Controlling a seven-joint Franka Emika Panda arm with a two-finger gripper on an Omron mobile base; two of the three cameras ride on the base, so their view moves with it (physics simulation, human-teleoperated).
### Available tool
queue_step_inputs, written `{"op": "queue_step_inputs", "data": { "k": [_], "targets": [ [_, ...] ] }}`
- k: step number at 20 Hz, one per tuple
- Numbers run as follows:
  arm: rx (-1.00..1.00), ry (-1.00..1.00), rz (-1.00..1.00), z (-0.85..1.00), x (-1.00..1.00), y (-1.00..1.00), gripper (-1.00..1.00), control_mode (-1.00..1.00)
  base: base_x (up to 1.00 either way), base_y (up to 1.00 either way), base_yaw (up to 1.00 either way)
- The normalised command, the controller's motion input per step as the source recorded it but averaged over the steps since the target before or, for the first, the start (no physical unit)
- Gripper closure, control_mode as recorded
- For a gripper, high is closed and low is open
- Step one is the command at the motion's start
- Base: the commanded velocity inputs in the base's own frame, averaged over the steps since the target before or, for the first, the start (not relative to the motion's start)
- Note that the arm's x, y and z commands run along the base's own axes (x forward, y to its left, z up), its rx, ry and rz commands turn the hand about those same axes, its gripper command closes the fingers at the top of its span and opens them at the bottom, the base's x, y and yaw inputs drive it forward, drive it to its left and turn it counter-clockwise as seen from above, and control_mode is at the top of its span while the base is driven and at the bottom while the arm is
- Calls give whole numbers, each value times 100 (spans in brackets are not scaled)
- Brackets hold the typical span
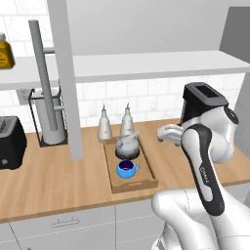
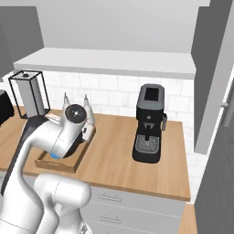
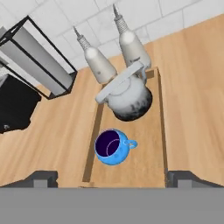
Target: Pick the kettle from the counter and place it on the tray. Then pick the mug from the cabinet and place it on the tray. Then close the cabinet doors.
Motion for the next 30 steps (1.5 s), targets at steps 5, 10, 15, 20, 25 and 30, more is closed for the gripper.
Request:
{"op": "queue_step_inputs", "data": {
  "k": [5, 10, 15, 20, 25, 30],
  "targets": [
    [0, 1, -14, 56, -15, -49, -100, -100, 0, 0, 0],
    [0, 1, -20, 58, -1, -13, -100, -100, 0, 0, 0],
    [0, 0, -12, 12, 0, 0, -100, -100, 0, 0, 0],
    [1, -5, 0, 2, -27, -15, -100, -100, 0, 0, 0],
    [1, -8, -11, 45, -51, -19, -100, -100, 0, 0, 0],
    [12, 2, -13, 48, -17, -45, -100, -100, 0, 0, 0]
  ]
}}
